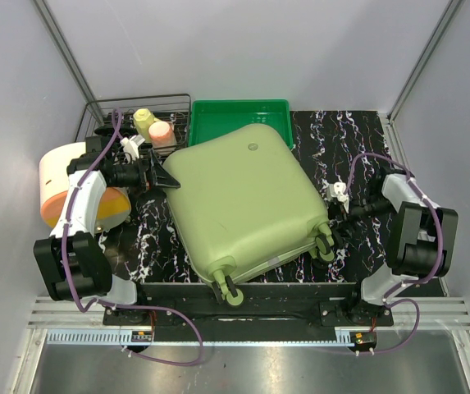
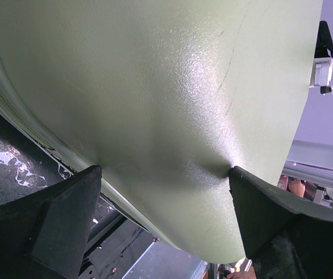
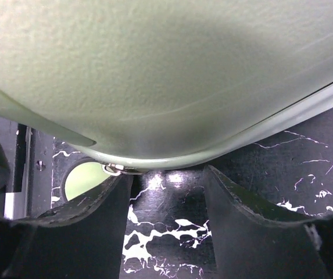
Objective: Open, take out, and arrange the luggage
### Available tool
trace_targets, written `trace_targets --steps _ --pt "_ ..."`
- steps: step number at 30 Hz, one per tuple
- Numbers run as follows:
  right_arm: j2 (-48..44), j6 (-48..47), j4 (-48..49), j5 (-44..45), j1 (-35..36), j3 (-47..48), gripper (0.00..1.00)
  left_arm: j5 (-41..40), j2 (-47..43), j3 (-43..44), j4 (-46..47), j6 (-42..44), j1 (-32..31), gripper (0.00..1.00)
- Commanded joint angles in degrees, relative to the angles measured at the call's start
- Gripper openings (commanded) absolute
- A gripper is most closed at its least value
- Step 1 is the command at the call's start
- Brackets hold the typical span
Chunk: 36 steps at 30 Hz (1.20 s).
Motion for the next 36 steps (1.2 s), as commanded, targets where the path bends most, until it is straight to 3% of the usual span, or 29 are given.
trace_targets --steps 1,4,7,14,15,18,31,32,34,35,36 --pt "-4.0 0.5 -16.8 -2.2 1.8 -2.5 0.63 -4.6 0.7 0.0 3.9 4.3 -0.2 0.93" --pt "-8.1 -0.2 -16.8 -1.5 2.4 -4.7 0.72 -4.5 1.0 -0.1 4.0 4.3 -0.2 0.93" --pt "-9.3 0.0 -16.8 -2.3 2.5 -5.1 0.62 -4.6 1.2 -0.1 4.0 4.3 -0.2 0.93" --pt "-5.5 5.5 -16.7 -6.5 2.5 -0.8 0.31 -4.7 1.3 -0.2 4.0 4.4 -0.2 0.93" --pt "-5.0 5.5 -16.7 -6.0 2.5 -0.7 0.19 -4.7 1.3 -0.1 4.0 4.3 -0.1 0.93" --pt "-3.8 5.7 -16.7 -5.6 2.4 -0.3 0.0 -4.6 1.2 -0.2 3.9 4.2 0.4 0.93" --pt "-9.3 6.2 -16.8 0.4 1.2 -1.9 0.0 -4.4 0.6 -0.5 1.7 6.6 0.9 0.93" --pt "-9.3 6.9 -16.7 -0.7 1.2 -1.5 0.01 -4.4 0.5 -0.4 0.8 6.6 0.9 0.94" --pt "-9.0 9.1 -16.8 -2.0 1.2 -0.5 0.49 -3.7 0.3 -0.2 -0.5 8.3 1.4 0.96" --pt "-8.9 9.4 -16.7 -3.3 1.2 -0.2 0.64 -3.0 0.0 -0.2 -1.7 8.8 1.7 0.98" --pt "-9.8 9.3 -16.8 -3.8 1.2 0.3 0.68 -1.8 -0.6 -0.2 -2.4 9.3 2.1 0.99"
